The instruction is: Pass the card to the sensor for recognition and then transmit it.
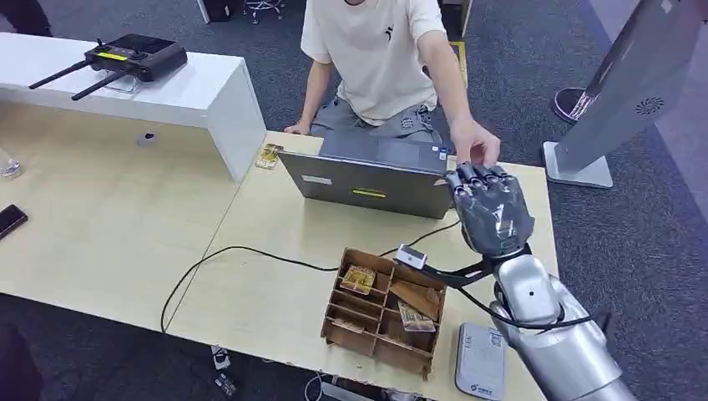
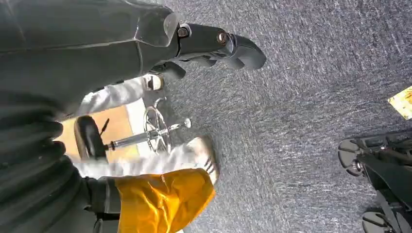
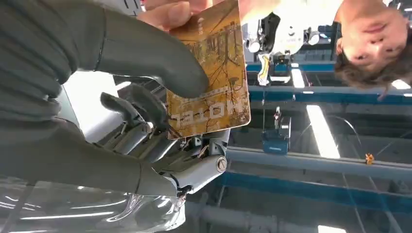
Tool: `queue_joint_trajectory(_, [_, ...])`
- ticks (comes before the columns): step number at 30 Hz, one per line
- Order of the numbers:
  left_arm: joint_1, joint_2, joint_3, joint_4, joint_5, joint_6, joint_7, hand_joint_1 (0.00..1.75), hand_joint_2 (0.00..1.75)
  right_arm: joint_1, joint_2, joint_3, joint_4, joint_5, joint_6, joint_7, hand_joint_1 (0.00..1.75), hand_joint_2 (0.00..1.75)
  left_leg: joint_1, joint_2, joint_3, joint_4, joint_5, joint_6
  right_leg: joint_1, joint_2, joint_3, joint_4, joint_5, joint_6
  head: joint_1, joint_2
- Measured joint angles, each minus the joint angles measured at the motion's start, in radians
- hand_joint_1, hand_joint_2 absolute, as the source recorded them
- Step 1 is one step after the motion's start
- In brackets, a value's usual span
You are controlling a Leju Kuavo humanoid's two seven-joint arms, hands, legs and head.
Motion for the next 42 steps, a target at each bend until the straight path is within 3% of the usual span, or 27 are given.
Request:
queue_joint_trajectory(7, [0.001, 0.0, 0.0, 0.0, 0.005, 0.002, -0.003, 0.0, 1.75, 0.022, 0.02, -0.014, 0.017, -0.044, -0.027, -0.002, 1.75, 1.75, 0.0, 0.0, 0.0, 0.0, 0.0, 0.0, 0.0, 0.0, 0.0, 0.0, 0.0, 0.0, 0.0, 0.0])
queue_joint_trajectory(12, [0.003, 0.0, 0.0, 0.0, 0.011, 0.01, -0.013, 0.0, 1.75, 0.075, 0.045, -0.066, -0.017, -0.169, -0.059, -0.032, 1.75, 1.75, 0.0, 0.0, 0.0, 0.0, 0.0, 0.0, 0.0, 0.0, 0.0, 0.0, 0.0, 0.0, 0.0, 0.0])
queue_joint_trajectory(20, [0.003, -0.001, 0.0, 0.0, 0.011, 0.01, -0.014, 0.0, 1.75, 0.082, 0.049, -0.072, -0.024, -0.184, -0.062, -0.035, 1.75, 1.75, 0.0, 0.0, 0.0, 0.0, 0.0, 0.0, 0.0, 0.0, 0.0, 0.0, 0.0, 0.0, 0.0, 0.0])
queue_joint_trajectory(22, [0.006, -0.002, 0.0, 0.0, 0.023, 0.015, -0.019, 0.0, 1.75, 0.143, 0.073, -0.12, -0.087, -0.308, -0.08, -0.081, 1.75, 1.75, 0.0, 0.0, 0.0, 0.0, 0.0, 0.0, 0.0, 0.0, 0.0, 0.0, 0.0, 0.0, 0.0, 0.0])
queue_joint_trajectory(23, [0.013, -0.004, 0.003, 0.0, 0.045, 0.027, -0.03, 0.0, 1.75, 0.26, 0.123, -0.206, -0.219, -0.551, -0.095, -0.194, 1.75, 1.75, 0.0, -0.001, -0.001, 0.0, 0.0, 0.0, 0.0, -0.001, 0.0, 0.0, -0.001, 0.0, 0.0, 0.0])
queue_joint_trajectory(24, [0.018, -0.007, 0.009, 0.0, 0.055, 0.029, -0.033, 0.0, 1.75, 0.317, 0.146, -0.246, -0.284, -0.639, -0.096, -0.242, 1.75, 1.75, 0.0, -0.001, -0.001, 0.0, 0.0, 0.0, 0.0, -0.001, -0.001, 0.0, -0.001, 0.0, 0.0, 0.0])
queue_joint_trajectory(30, [0.026, -0.005, 0.053, 0.0, 0.109, 0.021, -0.038, 0.0, 1.75, 0.438, 0.205, -0.304, -0.421, -0.918, -0.09, -0.368, 1.75, 1.75, 0.0, -0.001, -0.001, 0.0, -0.001, 0.0, 0.0, -0.001, -0.001, 0.0, -0.001, 0.0, 0.0, 0.0])
queue_joint_trajectory(36, [0.037, 0.0, 0.103, 0.0, 0.159, 0.01, -0.038, 0.0, 1.75, 0.526, 0.226, -0.306, -0.475, -1.133, -0.027, -0.415, 1.75, 1.75, 0.0, -0.001, 0.0, 0.0, -0.001, 0.0, 0.0, 0.0, -0.001, 0.0, -0.001, 0.0, 0.0, 0.0])
queue_joint_trajectory(42, [0.043, -0.008, 0.142, 0.0, 0.179, 0.016, -0.033, 0.0, 1.75, 0.658, 0.22, -0.331, -0.51, -1.164, 0.064, -0.386, 1.75, 1.75, 0.0, -0.001, -0.001, 0.0, -0.001, 0.0, 0.0, -0.001, -0.001, -0.001, -0.001, 0.001, 0.0, 0.0])
